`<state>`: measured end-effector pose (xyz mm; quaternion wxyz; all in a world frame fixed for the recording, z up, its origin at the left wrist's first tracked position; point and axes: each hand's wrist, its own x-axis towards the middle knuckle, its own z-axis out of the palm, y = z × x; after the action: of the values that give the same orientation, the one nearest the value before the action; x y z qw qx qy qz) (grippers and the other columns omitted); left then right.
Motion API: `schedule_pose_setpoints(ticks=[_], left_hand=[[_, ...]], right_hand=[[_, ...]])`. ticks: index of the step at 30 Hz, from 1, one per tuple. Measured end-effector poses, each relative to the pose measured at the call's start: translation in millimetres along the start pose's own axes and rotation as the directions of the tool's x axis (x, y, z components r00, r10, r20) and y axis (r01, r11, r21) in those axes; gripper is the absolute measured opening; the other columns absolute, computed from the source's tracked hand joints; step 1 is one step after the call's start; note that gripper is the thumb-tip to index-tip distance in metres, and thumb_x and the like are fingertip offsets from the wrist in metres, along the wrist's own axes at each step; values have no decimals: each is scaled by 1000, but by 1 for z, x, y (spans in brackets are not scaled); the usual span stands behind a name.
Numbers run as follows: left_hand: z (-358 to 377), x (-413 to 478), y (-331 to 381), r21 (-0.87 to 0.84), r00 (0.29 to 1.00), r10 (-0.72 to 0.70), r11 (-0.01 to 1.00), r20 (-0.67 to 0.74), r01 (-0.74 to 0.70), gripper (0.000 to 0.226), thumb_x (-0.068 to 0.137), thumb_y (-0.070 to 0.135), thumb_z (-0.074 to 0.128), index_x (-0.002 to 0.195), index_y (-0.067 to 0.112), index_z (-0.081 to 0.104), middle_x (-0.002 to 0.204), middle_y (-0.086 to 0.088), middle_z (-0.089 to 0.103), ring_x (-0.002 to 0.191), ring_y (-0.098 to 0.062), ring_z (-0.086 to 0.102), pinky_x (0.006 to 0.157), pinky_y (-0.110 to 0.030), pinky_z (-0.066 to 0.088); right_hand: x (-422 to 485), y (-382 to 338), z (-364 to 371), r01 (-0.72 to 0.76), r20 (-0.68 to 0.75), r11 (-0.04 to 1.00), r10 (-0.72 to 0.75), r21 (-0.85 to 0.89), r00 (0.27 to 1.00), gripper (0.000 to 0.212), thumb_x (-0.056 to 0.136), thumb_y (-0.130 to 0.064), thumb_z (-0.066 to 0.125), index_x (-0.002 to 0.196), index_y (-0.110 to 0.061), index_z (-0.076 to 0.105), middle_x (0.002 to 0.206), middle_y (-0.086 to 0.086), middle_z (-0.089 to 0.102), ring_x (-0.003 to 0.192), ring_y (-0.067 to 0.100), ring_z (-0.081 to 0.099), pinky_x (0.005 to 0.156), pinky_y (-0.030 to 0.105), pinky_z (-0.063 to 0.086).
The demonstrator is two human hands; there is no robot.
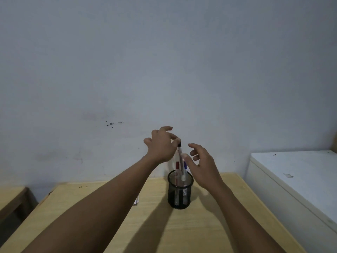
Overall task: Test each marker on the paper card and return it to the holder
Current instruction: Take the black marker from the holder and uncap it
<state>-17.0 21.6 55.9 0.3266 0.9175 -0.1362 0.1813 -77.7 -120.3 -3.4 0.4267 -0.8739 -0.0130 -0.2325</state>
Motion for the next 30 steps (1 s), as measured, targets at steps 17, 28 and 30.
schedule_pose_setpoints(ticks=[17,28,30], left_hand=[[-120,-94,-5,-632,981,-191,760,5,151,39,103,46,42,100,16,66,106,-2,61,96,-16,55,86,-36,40],[-134,-109,-56,-386,968,-184,916,-173,106,49,104,48,30,72,24,59,122,8,47,116,-20,49,106,-57,34],[-135,-108,-63,-417,969,-209,899,-132,137,49,101,50,30,71,23,58,114,5,49,106,-21,52,102,-53,38]], right_hand=[[-32,-142,10,-35,14,636,39,771,999,17,89,-22,77,105,-15,74,92,1,77,81,12,71,76,36,56],[-46,-161,52,-7,38,637,-35,771,999,7,92,-13,73,91,-7,77,81,2,75,77,15,67,78,30,56],[-46,-159,59,13,30,648,-56,762,998,7,92,-13,73,92,-6,77,81,0,76,77,13,68,79,29,57]])
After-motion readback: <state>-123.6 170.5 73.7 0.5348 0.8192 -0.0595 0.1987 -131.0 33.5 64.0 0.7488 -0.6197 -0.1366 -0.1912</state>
